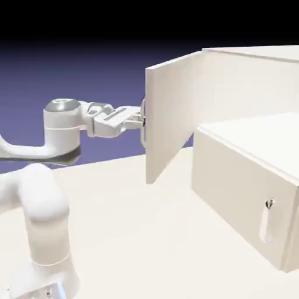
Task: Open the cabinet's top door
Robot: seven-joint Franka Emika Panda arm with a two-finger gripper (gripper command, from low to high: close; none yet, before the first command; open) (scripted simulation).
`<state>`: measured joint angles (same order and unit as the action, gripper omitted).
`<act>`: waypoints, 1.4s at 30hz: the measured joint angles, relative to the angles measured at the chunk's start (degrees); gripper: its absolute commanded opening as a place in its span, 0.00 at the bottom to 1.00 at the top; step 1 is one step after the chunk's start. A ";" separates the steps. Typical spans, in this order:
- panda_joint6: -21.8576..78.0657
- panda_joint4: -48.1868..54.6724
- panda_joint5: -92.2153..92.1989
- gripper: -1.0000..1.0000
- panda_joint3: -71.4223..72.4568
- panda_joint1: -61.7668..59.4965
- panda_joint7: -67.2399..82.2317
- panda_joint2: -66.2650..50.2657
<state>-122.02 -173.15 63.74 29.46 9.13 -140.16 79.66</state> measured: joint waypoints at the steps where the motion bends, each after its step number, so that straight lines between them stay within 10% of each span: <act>1: 2.22 0.65 -2.30 0.00 2.08 0.78 0.28 -0.30; 42: 71.46 78.73 -41.55 0.00 56.48 -50.58 8.10 -9.72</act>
